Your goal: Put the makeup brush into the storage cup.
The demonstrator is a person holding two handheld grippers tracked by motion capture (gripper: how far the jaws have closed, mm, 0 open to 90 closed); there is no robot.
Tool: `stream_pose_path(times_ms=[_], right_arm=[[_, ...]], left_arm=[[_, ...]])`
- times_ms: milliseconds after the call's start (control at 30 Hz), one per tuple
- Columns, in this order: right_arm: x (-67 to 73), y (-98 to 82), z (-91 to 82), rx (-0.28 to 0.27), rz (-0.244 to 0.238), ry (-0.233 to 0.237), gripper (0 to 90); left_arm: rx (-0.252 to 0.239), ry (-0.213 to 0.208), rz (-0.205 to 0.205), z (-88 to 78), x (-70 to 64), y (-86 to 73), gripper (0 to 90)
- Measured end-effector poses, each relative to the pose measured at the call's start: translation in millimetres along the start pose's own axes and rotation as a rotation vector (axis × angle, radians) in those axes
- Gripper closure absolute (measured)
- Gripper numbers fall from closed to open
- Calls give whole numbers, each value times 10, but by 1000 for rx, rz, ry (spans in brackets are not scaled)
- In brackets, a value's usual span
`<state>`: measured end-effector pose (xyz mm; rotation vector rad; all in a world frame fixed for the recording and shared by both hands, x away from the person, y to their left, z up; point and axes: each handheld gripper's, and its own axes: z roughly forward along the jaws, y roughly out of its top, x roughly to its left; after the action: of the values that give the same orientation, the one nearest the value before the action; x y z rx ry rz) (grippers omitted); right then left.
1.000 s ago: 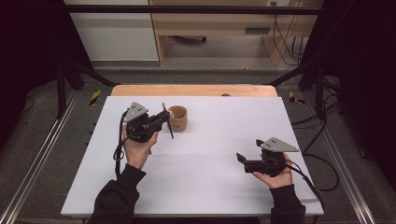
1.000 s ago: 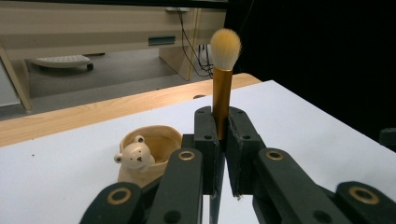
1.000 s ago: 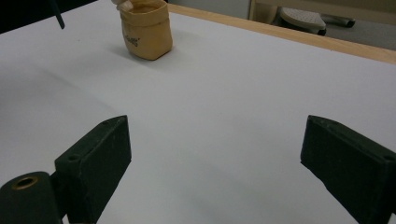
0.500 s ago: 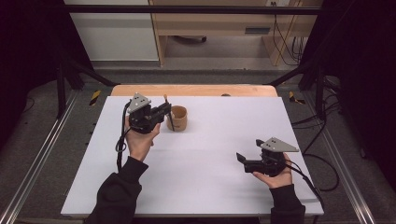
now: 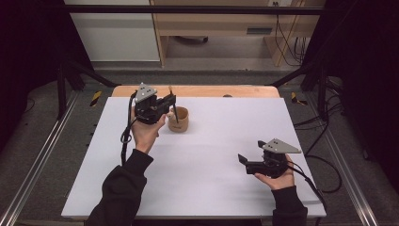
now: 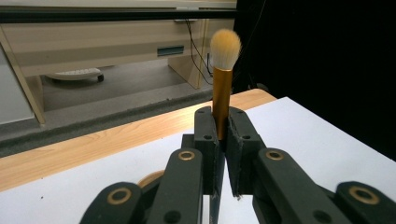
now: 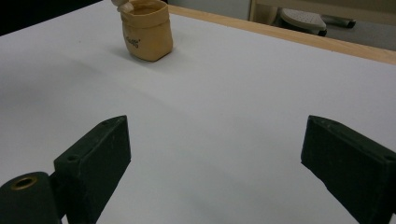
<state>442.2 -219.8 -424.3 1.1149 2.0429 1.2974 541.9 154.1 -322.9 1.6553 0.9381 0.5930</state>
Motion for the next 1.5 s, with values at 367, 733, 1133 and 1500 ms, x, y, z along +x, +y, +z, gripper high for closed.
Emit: stream_pose_path(times_ms=[367,733,1133,1500], right_arm=[[0,-2,5,3,-3,0,84],[-2,2,0,1,-1,-3,82],[0,2,-1,1,-3,-3,81],[4,-2,5,3,-7,-1,81]], left_arm=[[4,25,1,141,72,52,833],[17,57,-4,380,138,65,833],[38,72,-9,515,204,-1,833],[65,75,7,618,205,-85,833]])
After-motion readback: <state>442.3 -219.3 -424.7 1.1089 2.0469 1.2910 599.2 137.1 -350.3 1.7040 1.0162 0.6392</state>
